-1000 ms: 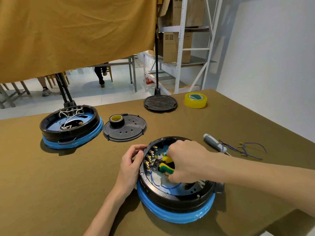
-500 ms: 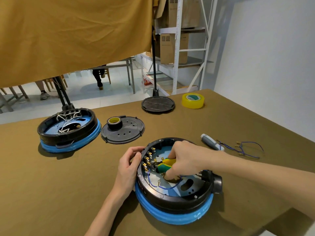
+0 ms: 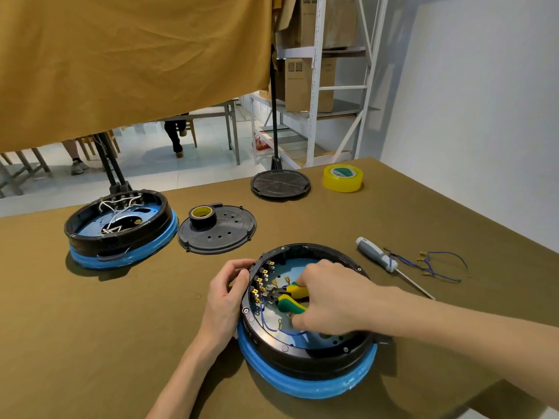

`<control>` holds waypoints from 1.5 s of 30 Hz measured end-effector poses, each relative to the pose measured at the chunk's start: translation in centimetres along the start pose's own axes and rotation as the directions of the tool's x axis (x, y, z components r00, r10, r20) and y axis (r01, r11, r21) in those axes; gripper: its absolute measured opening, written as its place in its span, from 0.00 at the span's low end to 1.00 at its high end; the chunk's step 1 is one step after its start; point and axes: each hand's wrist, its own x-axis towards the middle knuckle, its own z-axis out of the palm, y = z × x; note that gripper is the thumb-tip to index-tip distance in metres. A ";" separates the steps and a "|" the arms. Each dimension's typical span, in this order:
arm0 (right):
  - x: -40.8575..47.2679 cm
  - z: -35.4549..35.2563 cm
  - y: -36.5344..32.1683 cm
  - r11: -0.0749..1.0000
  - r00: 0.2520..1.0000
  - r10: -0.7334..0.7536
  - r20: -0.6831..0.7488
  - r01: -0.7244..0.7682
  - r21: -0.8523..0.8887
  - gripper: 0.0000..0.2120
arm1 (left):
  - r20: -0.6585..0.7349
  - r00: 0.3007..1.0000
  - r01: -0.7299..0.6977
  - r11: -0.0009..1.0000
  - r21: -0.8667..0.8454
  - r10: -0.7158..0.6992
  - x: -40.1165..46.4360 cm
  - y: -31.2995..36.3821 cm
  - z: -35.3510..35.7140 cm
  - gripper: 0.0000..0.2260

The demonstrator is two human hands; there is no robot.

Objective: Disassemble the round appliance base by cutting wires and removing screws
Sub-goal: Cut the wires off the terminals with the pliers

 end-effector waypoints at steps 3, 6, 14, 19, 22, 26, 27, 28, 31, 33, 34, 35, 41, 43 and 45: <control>0.6 -1.6 0.9 0.973 0.989 0.086 0.121 -0.109 0.205 0.20 | -0.003 1.000 0.004 1.000 0.011 -0.004 -0.1 0.0 0.0 0.08; 0.0 -0.1 0.3 1.000 1.000 0.017 0.009 -0.017 0.004 0.20 | -0.011 1.000 0.000 1.000 0.003 0.000 -0.1 0.3 0.1 0.13; 0.3 -1.2 1.9 0.976 0.991 0.098 0.087 -0.113 0.188 0.25 | -0.007 1.000 -0.001 1.000 0.019 0.001 0.0 0.1 -0.1 0.14; -0.5 -0.1 1.6 0.996 0.998 0.061 -0.005 -0.060 0.071 0.27 | -0.004 1.000 0.010 1.000 0.007 -0.010 0.1 -0.1 0.1 0.10; -1.0 -0.3 1.7 0.999 0.998 0.051 -0.035 -0.051 0.013 0.25 | -0.004 1.000 0.015 1.000 0.017 -0.015 0.0 0.0 0.1 0.09; -1.6 -0.7 1.1 0.977 0.982 -0.014 -0.186 -0.026 -0.214 0.25 | -0.001 1.000 0.014 1.000 0.013 -0.014 0.0 0.3 0.1 0.12; -1.5 -1.0 1.3 0.989 0.986 0.010 -0.167 -0.034 -0.143 0.30 | 0.000 1.000 0.017 1.000 0.014 -0.017 0.0 0.3 0.1 0.11; -1.4 -1.3 1.5 0.998 0.991 0.038 -0.128 -0.044 -0.043 0.33 | -0.003 1.000 0.021 1.000 0.014 -0.021 0.0 0.3 0.1 0.11; -1.3 -1.4 0.9 0.999 1.000 0.007 -0.026 -0.008 -0.037 0.30 | -0.010 0.999 0.035 0.999 0.021 -0.035 0.0 0.2 0.0 0.09; -1.1 -0.8 0.1 0.995 0.999 -0.026 -0.027 0.023 -0.098 0.23 | -0.006 0.999 0.031 0.999 0.016 -0.031 0.0 0.4 0.1 0.11; -1.0 -0.7 -0.2 0.994 0.999 -0.031 -0.026 0.028 -0.109 0.22 | -0.004 1.000 0.030 0.999 0.014 -0.030 0.0 0.5 0.1 0.13; -0.9 -0.6 -0.4 0.992 0.999 -0.035 -0.027 0.031 -0.121 0.22 | -0.002 1.000 0.031 0.999 0.013 -0.031 -0.1 0.6 0.1 0.13; -0.4 -1.2 -1.7 0.981 0.999 -0.036 -0.003 0.034 -0.193 0.23 | -0.004 0.999 0.035 0.999 0.020 -0.035 0.0 0.4 0.0 0.09; -0.3 -1.5 -2.1 0.980 0.999 -0.026 0.020 0.029 -0.195 0.23 | 0.001 0.999 0.038 0.999 0.009 -0.038 0.0 0.4 0.0 0.09; -0.2 -1.7 -2.2 0.980 0.999 -0.012 0.041 0.020 -0.199 0.24 | 0.005 0.999 0.033 0.999 0.009 -0.033 0.0 0.4 0.0 0.09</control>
